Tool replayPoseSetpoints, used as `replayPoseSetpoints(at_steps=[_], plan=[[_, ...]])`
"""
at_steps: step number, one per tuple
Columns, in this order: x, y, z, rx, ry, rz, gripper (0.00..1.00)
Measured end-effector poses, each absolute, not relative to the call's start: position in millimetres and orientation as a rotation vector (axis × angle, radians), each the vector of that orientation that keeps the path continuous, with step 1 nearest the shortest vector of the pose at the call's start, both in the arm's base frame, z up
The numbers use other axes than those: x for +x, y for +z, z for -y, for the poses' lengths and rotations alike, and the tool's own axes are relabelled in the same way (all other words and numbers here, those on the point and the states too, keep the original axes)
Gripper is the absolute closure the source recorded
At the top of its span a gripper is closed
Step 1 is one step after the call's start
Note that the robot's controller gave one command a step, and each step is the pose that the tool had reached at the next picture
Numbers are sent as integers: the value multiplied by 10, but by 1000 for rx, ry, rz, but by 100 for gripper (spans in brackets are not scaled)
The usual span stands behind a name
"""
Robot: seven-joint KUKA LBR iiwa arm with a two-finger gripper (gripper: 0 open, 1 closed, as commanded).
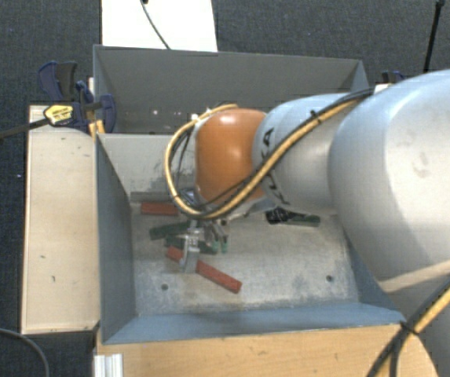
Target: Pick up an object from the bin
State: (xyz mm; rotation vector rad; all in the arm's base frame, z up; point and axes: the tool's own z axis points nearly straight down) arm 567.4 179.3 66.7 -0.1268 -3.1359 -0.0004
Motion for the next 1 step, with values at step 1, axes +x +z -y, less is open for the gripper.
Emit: replayPoseSetpoints(at_steps=[1], plan=[[5638,1027,-2003,-80,-6,3147,0]])
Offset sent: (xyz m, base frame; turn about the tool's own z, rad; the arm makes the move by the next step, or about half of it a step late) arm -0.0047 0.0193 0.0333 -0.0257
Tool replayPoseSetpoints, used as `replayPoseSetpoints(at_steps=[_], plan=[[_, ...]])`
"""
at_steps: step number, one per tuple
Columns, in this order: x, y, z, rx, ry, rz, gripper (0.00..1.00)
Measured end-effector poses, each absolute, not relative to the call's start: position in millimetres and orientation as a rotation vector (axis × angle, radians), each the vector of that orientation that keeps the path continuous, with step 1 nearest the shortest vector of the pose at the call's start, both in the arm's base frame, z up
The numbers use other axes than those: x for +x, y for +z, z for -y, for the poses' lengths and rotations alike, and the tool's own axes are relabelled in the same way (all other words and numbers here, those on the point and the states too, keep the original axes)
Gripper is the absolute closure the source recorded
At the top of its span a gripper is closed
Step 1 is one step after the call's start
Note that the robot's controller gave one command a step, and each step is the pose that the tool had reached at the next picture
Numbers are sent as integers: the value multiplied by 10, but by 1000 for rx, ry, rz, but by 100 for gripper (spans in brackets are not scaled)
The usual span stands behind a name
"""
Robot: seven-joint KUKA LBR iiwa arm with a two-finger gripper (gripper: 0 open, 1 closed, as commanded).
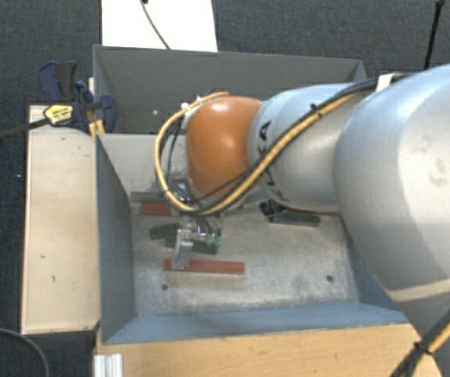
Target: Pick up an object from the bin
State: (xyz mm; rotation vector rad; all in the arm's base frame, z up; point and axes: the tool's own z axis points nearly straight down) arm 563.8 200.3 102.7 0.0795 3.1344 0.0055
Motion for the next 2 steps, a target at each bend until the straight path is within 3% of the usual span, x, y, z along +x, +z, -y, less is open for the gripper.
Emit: replayPoseSetpoints(at_steps=[1,2], plan=[[5711,1007,-1870,64,3,-3134,0],[5771,701,-1947,159,2,-3137,0]])
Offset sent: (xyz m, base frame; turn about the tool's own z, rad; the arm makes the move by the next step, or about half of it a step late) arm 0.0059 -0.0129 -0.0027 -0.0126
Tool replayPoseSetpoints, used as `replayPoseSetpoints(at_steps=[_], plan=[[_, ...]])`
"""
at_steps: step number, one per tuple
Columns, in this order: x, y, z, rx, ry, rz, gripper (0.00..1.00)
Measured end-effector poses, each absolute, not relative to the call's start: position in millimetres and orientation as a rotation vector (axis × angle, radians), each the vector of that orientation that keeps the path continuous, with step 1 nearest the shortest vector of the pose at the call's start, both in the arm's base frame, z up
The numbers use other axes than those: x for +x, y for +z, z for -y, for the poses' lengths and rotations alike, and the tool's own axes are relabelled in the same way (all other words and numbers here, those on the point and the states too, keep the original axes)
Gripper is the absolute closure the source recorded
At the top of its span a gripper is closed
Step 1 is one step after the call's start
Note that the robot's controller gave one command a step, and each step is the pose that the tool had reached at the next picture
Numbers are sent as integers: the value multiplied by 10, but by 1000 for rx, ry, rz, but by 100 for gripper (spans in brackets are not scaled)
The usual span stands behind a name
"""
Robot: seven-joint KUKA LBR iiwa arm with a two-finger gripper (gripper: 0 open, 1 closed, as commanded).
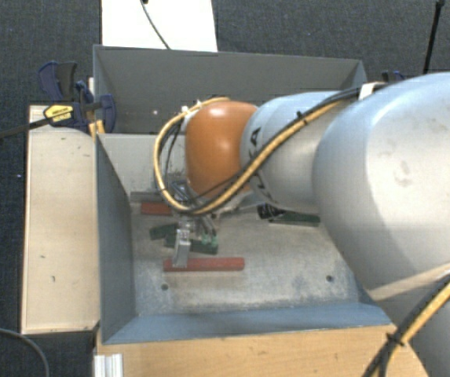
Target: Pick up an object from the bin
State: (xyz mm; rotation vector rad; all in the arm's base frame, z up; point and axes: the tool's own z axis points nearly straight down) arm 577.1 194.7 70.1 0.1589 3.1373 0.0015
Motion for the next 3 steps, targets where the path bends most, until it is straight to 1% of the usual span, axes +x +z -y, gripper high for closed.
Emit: replayPoseSetpoints(at_steps=[1,2,3], plan=[[5783,714,-1946,163,3,-3134,0],[5806,754,-1952,166,7,-3127,100],[5824,1251,-1954,171,6,-3130,100]])
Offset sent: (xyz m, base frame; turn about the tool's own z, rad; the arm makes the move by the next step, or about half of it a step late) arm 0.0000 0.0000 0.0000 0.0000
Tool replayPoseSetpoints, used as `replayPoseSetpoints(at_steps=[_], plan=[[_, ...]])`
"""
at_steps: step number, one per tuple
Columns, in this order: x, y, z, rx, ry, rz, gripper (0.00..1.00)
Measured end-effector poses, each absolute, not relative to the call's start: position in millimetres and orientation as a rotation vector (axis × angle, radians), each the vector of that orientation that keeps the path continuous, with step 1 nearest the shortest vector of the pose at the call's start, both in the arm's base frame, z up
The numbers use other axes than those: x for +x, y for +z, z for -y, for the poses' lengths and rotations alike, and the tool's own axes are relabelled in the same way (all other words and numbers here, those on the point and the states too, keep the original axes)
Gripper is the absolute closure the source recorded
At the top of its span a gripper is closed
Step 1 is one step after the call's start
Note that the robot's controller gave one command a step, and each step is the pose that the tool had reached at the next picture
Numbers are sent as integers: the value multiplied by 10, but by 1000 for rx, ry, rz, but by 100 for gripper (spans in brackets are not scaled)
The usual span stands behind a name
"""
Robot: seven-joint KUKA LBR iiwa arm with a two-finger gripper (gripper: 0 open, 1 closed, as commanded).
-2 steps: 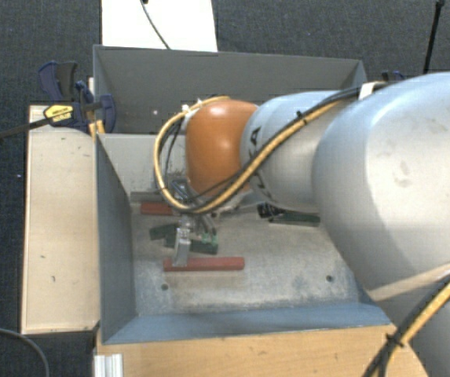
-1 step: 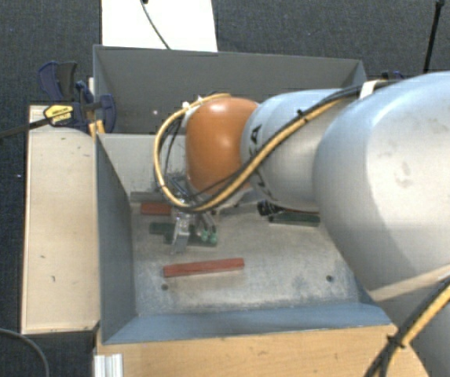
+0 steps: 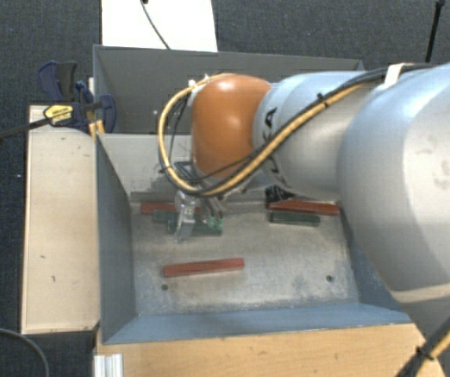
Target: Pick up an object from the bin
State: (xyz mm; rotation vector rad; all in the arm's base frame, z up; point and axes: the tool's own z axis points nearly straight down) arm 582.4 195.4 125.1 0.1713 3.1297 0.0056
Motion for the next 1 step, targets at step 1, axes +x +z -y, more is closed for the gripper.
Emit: replayPoseSetpoints(at_steps=[1], plan=[[5835,1325,-1957,175,5,-3132,100]])
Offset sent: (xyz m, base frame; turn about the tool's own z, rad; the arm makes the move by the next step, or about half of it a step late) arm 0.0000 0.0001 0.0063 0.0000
